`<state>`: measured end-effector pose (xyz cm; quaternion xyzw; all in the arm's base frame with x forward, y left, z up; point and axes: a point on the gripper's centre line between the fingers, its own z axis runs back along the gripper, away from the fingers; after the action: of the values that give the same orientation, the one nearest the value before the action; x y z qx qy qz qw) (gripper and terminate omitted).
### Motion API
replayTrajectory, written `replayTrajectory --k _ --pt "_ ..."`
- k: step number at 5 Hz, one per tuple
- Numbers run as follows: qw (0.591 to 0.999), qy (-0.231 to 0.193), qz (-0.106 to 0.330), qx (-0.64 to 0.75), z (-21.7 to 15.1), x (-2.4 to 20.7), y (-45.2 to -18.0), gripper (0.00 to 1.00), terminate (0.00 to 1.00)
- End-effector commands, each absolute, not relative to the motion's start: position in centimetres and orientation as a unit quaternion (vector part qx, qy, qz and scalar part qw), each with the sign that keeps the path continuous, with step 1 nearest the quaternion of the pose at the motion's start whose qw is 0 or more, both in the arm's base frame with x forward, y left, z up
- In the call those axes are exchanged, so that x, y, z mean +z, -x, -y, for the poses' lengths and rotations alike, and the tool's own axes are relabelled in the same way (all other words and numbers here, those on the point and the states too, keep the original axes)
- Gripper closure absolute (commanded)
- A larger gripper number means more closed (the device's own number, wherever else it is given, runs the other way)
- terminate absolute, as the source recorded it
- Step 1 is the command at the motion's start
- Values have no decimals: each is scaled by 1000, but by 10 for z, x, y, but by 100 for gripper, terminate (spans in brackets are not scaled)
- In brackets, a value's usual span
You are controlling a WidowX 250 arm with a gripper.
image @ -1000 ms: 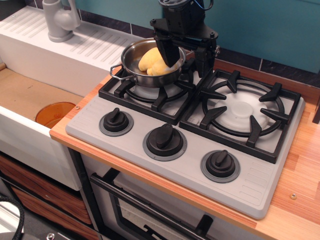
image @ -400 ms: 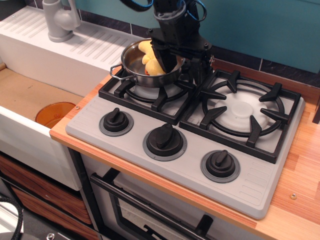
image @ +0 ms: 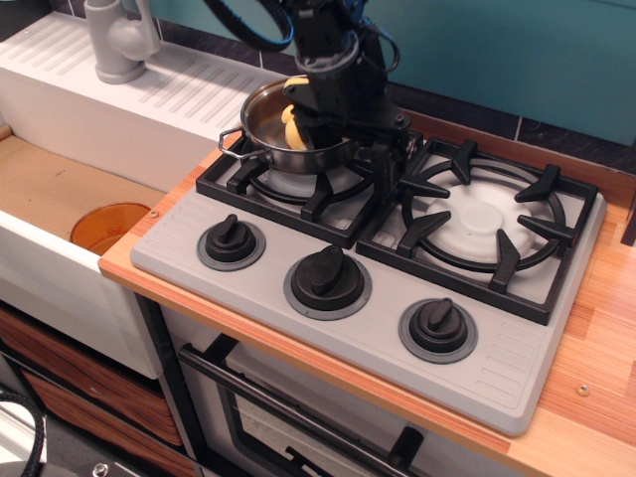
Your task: Put stuffedduck in pot or pan an put pot or pan on stove
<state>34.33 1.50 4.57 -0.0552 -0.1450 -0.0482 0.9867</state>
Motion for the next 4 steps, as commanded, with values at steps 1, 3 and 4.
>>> replayTrajectory --k 1,3,4 --pt "985 51 165 -24 -2 53 -340 100 0" --pt "985 53 164 -13 9 59 -332 100 0" --pt "986 50 157 -14 11 78 -327 100 0"
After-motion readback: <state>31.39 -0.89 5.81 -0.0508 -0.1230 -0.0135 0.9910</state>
